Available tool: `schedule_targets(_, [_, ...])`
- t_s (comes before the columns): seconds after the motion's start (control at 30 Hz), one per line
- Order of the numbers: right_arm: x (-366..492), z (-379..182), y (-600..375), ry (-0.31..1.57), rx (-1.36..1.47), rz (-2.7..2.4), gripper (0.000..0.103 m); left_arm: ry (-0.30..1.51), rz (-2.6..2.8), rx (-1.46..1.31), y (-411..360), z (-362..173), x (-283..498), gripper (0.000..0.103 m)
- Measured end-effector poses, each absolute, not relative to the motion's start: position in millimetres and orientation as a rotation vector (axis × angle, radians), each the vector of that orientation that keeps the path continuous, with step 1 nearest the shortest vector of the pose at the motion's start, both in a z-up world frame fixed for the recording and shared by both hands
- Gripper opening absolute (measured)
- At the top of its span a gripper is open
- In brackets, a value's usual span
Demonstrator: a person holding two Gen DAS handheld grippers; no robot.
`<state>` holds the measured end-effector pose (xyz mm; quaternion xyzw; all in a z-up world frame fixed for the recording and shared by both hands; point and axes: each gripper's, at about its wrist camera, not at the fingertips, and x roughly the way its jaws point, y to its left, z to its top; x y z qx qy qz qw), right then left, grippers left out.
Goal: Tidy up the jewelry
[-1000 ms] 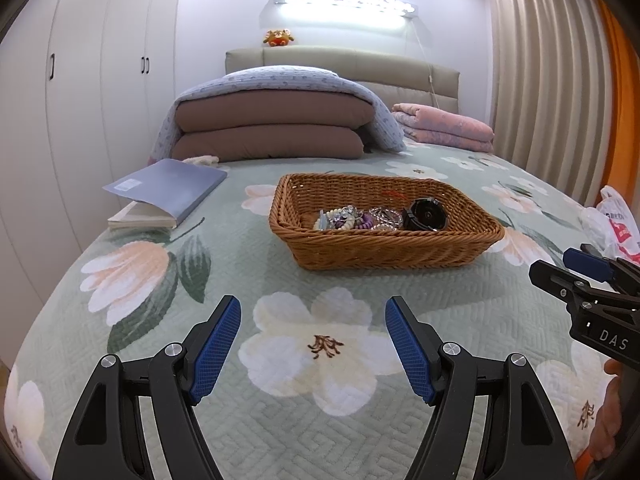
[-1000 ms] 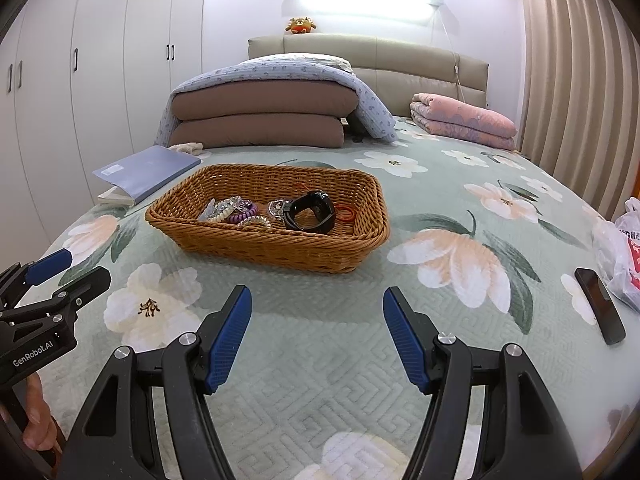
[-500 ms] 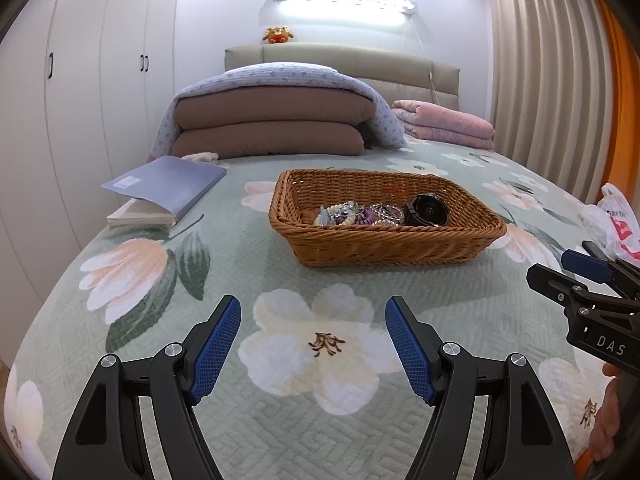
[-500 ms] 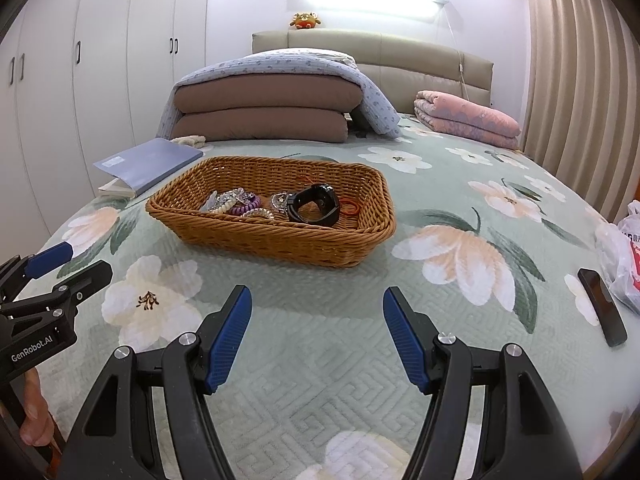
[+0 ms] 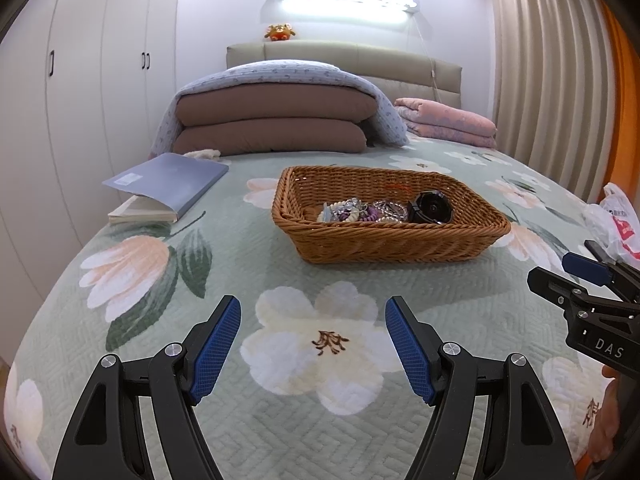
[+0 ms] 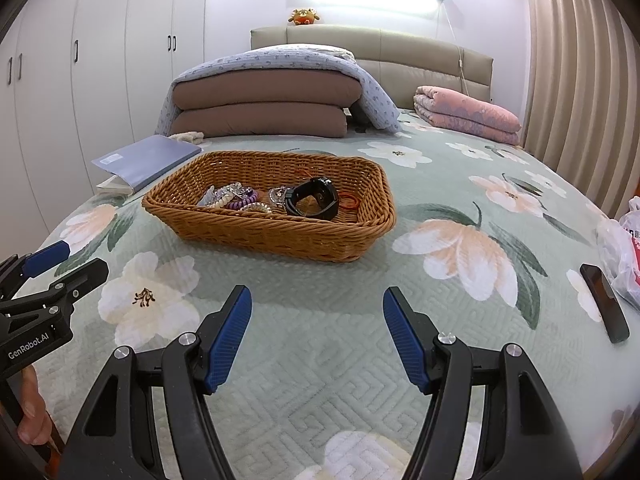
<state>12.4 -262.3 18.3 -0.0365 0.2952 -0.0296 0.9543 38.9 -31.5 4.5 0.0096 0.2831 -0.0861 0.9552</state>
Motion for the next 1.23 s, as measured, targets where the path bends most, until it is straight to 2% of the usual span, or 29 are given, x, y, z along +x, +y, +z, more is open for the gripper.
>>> schedule_targets(1.23, [15.4,12.8,-267.5,0.616,-0.057,-0.063,0.071,0.551,-0.122,0.055,-31.5,3.7,38.1,0.076])
